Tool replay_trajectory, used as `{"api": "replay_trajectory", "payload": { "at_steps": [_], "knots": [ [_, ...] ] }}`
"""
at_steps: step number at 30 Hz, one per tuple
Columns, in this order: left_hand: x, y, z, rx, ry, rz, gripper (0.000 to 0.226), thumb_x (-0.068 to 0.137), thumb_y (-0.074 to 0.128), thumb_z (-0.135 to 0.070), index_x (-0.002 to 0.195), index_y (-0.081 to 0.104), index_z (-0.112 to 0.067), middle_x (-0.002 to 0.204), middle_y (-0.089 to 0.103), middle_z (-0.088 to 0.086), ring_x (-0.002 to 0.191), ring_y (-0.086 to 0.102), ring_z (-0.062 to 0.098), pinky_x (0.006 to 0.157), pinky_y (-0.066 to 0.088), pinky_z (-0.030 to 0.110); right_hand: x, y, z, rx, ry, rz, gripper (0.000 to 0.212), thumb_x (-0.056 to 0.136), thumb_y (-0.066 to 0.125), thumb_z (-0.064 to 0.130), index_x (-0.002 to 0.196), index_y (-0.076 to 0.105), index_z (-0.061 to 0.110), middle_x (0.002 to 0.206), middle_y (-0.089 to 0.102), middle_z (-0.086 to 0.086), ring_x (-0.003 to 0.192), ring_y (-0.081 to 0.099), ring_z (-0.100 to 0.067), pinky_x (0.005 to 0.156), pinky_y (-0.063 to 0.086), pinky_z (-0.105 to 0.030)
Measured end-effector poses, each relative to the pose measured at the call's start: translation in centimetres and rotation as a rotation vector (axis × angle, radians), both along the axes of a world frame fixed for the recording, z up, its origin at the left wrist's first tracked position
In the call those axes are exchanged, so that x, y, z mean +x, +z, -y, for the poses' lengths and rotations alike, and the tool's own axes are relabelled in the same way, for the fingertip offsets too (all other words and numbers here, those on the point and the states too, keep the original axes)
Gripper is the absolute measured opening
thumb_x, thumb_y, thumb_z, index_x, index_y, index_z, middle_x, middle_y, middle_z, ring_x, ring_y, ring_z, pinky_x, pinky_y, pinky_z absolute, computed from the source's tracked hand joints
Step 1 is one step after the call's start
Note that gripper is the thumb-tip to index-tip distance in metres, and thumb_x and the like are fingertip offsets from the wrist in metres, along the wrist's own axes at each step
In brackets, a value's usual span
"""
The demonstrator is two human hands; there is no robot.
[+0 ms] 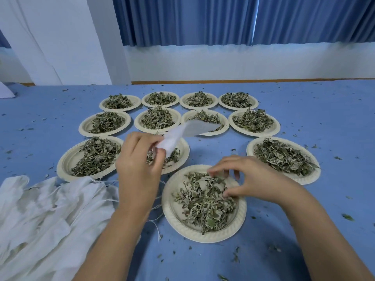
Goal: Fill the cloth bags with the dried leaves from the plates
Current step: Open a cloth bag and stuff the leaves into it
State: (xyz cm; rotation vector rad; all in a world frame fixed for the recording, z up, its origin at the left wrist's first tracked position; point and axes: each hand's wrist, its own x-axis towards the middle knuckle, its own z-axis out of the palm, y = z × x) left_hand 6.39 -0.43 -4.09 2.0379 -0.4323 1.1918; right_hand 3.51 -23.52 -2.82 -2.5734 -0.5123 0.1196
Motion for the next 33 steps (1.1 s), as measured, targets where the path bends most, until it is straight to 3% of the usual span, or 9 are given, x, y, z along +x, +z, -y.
{"api": "replay_trajectory", "payload": {
  "at_steps": [3, 6, 10, 18, 23, 25, 27, 30, 33],
  "knots": [
    [0.1, -0.5, 0.3, 0.158, -0.014, 0.086, 0.018, 0.082, 0.061, 0.01, 0.093, 0.073, 0.003, 0.083, 0.062, 0.013, 0.076, 0.055, 0.021, 0.068, 0.044, 0.025, 0.2, -0.7, -0.8, -0.06, 0.073, 0.009, 0.047, 0.077, 0.079, 0.024, 0.119, 0.063, 0.035, 0.115, 0.06, 0.016, 0.098, 0.055, -0.004, 0.088, 0.04, -0.016],
    [0.3, -1.0, 0.8, 0.212, -0.098, -0.078, 0.019, 0.077, 0.071, 0.015, 0.092, 0.075, 0.003, 0.081, 0.064, 0.013, 0.069, 0.06, 0.021, 0.064, 0.049, 0.027, 0.3, -1.1, -1.7, -0.049, 0.067, 0.037, 0.032, 0.081, 0.075, 0.018, 0.111, 0.069, 0.028, 0.106, 0.062, 0.01, 0.078, 0.052, 0.001, 0.075, 0.04, -0.013],
    [0.2, -1.4, 1.2, 0.225, -0.17, -0.199, 0.021, 0.072, 0.078, 0.011, 0.09, 0.075, 0.002, 0.081, 0.069, 0.01, 0.068, 0.064, 0.019, 0.062, 0.055, 0.033, 0.3, -1.2, -1.9, -0.025, 0.036, 0.075, 0.019, 0.084, 0.068, 0.009, 0.1, 0.072, 0.019, 0.095, 0.061, 0.013, 0.075, 0.051, 0.002, 0.072, 0.037, -0.012],
    [-0.1, -0.8, 0.8, 0.126, 0.008, -0.095, 0.021, 0.072, 0.073, 0.017, 0.072, 0.062, -0.001, 0.07, 0.06, 0.01, 0.064, 0.057, 0.026, 0.059, 0.044, 0.035, -0.2, -0.4, -1.7, 0.3, -0.007, 0.113, 0.024, 0.08, 0.07, 0.0, 0.092, 0.075, 0.02, 0.094, 0.064, 0.007, 0.068, 0.055, -0.014, 0.074, 0.049, -0.033],
    [-0.2, -1.0, 1.4, 0.194, -0.097, -0.064, 0.015, 0.07, 0.077, 0.015, 0.078, 0.073, 0.002, 0.078, 0.068, 0.013, 0.072, 0.064, 0.026, 0.067, 0.048, 0.031, 0.3, -1.9, -2.5, 0.107, 0.089, 0.012, 0.04, 0.08, 0.075, 0.027, 0.118, 0.064, 0.03, 0.113, 0.056, 0.013, 0.086, 0.056, -0.014, 0.081, 0.045, -0.021],
    [-0.2, -1.4, 1.9, 0.221, -0.175, -0.132, 0.018, 0.069, 0.079, 0.012, 0.082, 0.076, 0.001, 0.078, 0.069, 0.012, 0.071, 0.066, 0.022, 0.071, 0.05, 0.027, 0.5, -2.3, -3.0, 0.034, 0.095, 0.076, 0.033, 0.082, 0.073, 0.024, 0.115, 0.067, 0.024, 0.113, 0.06, 0.008, 0.099, 0.056, -0.011, 0.091, 0.041, -0.02],
    [-0.3, -1.7, 2.2, 0.214, -0.224, -0.199, 0.019, 0.067, 0.08, 0.01, 0.083, 0.077, -0.001, 0.077, 0.07, 0.008, 0.07, 0.065, 0.014, 0.073, 0.05, 0.016, 0.7, -2.4, -3.2, 0.025, 0.09, 0.133, 0.025, 0.083, 0.073, 0.017, 0.108, 0.071, 0.016, 0.106, 0.063, 0.003, 0.097, 0.055, -0.008, 0.092, 0.041, -0.021],
    [-0.3, -1.7, 2.3, 0.093, -0.242, -0.313, 0.017, 0.069, 0.082, 0.003, 0.082, 0.078, -0.007, 0.076, 0.07, 0.001, 0.067, 0.061, 0.004, 0.072, 0.046, 0.005, 0.4, -1.8, -2.8, 0.124, 0.081, 0.2, 0.018, 0.082, 0.074, 0.016, 0.1, 0.072, 0.014, 0.097, 0.066, 0.005, 0.093, 0.053, -0.005, 0.09, 0.043, -0.026],
    [-0.3, -1.3, 2.3, -0.061, -0.257, -0.462, 0.012, 0.073, 0.082, -0.004, 0.08, 0.078, -0.013, 0.074, 0.069, -0.006, 0.068, 0.063, 0.005, 0.07, 0.048, 0.009, -0.4, -0.7, -2.3, 0.339, 0.072, 0.314, 0.018, 0.077, 0.077, 0.016, 0.095, 0.075, 0.014, 0.092, 0.069, 0.005, 0.094, 0.057, -0.005, 0.088, 0.045, -0.022]
  ]
}}
